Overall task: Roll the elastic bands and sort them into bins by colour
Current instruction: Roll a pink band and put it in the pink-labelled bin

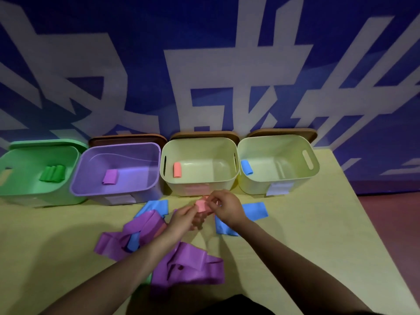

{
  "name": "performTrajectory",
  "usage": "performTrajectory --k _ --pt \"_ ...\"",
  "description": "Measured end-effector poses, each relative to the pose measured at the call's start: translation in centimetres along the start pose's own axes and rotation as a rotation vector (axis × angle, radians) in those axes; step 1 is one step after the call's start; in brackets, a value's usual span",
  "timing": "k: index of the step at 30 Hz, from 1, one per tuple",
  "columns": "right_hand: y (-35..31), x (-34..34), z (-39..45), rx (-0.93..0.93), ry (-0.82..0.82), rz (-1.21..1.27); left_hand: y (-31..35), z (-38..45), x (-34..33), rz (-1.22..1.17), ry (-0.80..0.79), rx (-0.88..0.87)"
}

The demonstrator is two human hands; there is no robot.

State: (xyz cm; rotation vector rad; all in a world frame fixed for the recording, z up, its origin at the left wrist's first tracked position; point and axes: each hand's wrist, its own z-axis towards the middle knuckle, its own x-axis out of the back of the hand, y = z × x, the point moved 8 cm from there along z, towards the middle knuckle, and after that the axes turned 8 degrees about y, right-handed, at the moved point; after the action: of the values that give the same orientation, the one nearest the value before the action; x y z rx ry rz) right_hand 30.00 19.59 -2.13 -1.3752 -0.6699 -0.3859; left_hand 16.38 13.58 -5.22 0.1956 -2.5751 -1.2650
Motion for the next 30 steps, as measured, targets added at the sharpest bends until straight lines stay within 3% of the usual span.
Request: performTrajectory --k 6,15,25,28,30 --pt "-5.1 5.4 -1.7 0.074 0.155 0.172 5.7 -5.3 1.7 -0.113 0.050 -0.231" --pt "-10.6 6.3 -7.6 -0.096 0.110 0.656 8.2 -13.9 5.1 -0.209 0.038 -0.429" --pt "-17.8 11.0 -9.9 0.140 0.118 0.436 11.5 -18.5 7.1 -0.241 -0.093 -0.489" --pt "-20.1 12.4 -10.2 0.280 0.068 0.275 12.4 -19.0 6.8 -0.338 -0.177 -0.422" --pt "-20.6 12.7 -10.3 0.279 0.030 0.300 12.5 -19.0 6.6 -0.381 -0.211 -0.382"
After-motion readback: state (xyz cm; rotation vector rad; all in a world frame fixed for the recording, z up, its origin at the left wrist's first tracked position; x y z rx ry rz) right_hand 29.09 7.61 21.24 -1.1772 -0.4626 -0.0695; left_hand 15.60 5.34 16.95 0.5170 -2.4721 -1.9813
